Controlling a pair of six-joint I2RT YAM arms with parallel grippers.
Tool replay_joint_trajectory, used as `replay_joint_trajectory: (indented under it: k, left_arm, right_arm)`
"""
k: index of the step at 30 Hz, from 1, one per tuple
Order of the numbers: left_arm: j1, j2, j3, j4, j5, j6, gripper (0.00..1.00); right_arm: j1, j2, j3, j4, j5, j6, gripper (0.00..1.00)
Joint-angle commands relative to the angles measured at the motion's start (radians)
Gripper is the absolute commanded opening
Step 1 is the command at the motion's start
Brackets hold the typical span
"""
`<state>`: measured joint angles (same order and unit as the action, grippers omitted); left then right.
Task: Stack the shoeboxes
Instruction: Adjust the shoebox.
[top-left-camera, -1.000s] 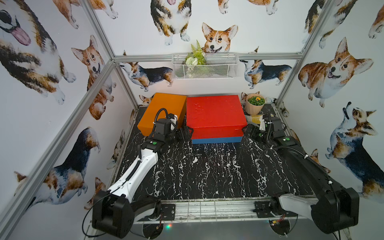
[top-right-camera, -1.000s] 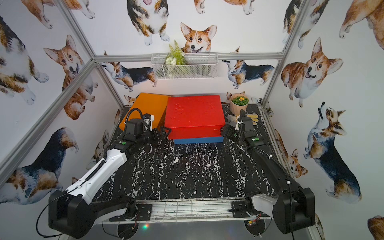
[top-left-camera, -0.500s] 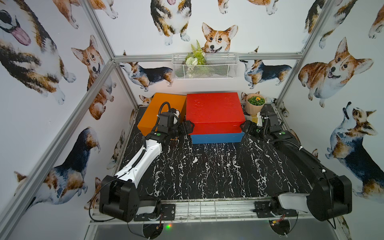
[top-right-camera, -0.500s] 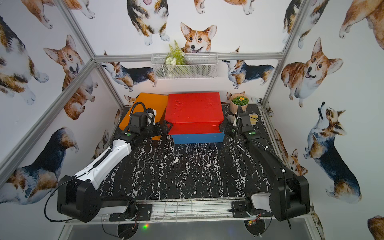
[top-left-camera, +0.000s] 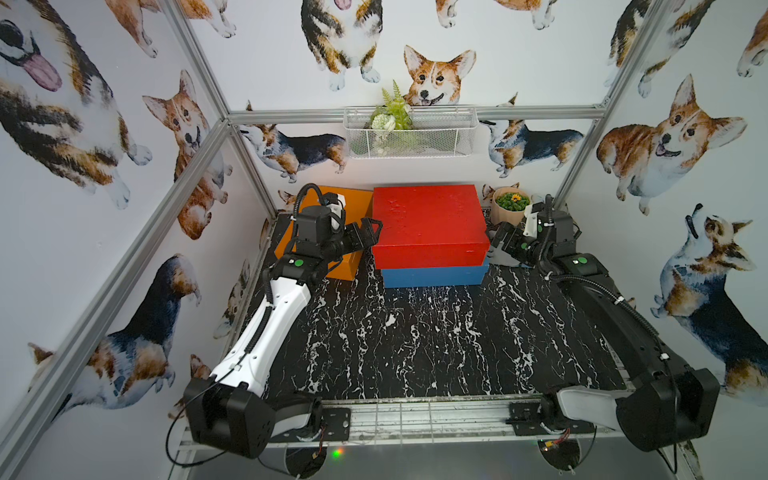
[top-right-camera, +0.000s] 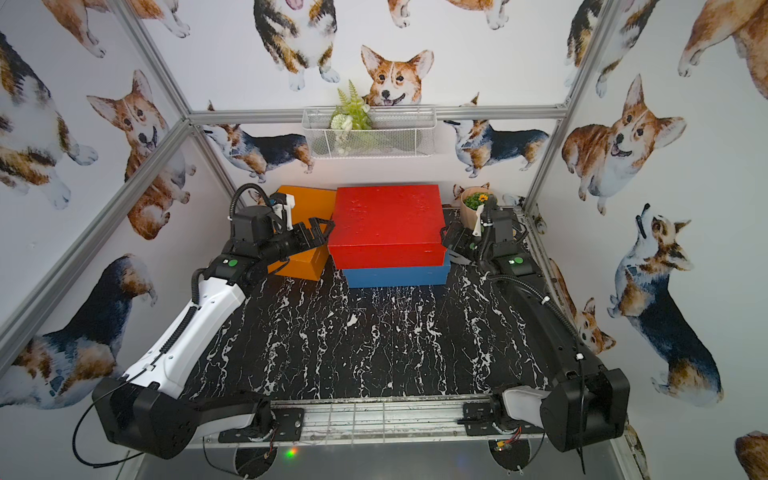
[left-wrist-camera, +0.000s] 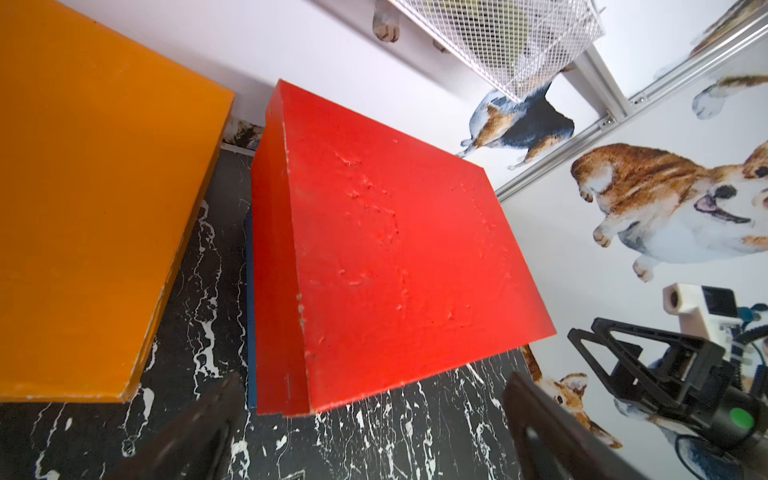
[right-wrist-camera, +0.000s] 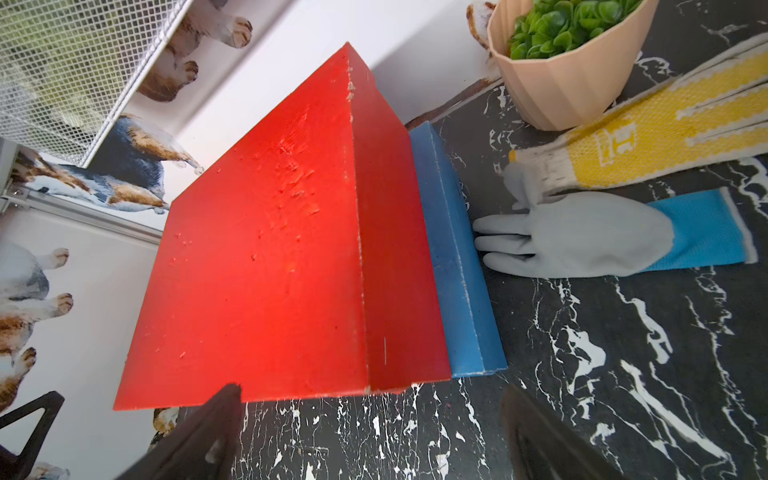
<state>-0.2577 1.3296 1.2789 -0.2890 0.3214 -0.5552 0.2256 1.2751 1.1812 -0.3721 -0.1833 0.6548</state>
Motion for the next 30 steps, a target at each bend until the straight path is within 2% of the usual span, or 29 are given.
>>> replay_joint_trajectory:
  k: [1,14,21,30]
  left_arm:
    - [0.009,0.082,0.068,-0.022,0.063,-0.016,1.0]
    - [-0.035,0.32,0.236,-0.048,0.09,-0.016,1.0]
    - [-0.084,0.384,0.288,-0.065,0.075,-0.009,1.0]
    - [-0.086,0.402,0.303,-0.082,0.049,-0.017,1.0]
  right_arm:
    - [-0.024,0.073,0.059,-0.012,-0.042,0.021,0.96]
    - [-0.032,0.227,0.135,0.022,-0.142,0.023,0.92]
    - [-0.032,0.228,0.132,0.022,-0.15,0.02,0.92]
    - [-0.032,0.232,0.127,0.021,-0.153,0.02,0.91]
